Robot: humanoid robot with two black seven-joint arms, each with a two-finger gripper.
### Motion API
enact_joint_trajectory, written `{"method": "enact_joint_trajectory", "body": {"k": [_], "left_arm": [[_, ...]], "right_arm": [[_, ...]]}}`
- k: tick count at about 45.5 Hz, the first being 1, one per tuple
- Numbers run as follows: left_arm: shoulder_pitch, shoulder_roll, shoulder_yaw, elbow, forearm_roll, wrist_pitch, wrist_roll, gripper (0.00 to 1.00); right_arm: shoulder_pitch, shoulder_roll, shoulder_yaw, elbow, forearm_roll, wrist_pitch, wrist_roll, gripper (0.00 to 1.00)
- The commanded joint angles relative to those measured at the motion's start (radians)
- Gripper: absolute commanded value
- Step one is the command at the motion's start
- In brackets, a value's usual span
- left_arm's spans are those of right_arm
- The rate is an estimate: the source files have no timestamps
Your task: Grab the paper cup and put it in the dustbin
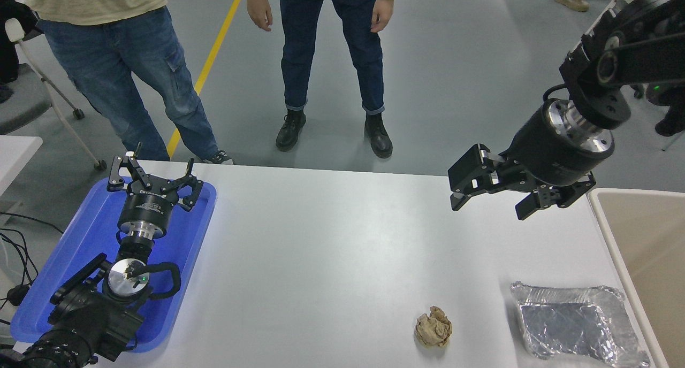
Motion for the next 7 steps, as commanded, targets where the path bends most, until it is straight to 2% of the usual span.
{"method": "enact_joint_trajectory", "body": {"k": [1, 7], "left_arm": [[0.0, 0.0, 0.001, -0.001, 0.0, 0.001, 0.0, 1.0], [0.001, 0.0, -0.001, 0.0, 0.0, -0.001, 0.0, 1.0]], "right_arm": [[0.048, 0.003, -0.009, 0.022, -0.002, 0.008, 0.0, 1.0], [0.054, 0.002, -0.014, 0.022, -0.002, 0.008, 0.0, 1.0]]}}
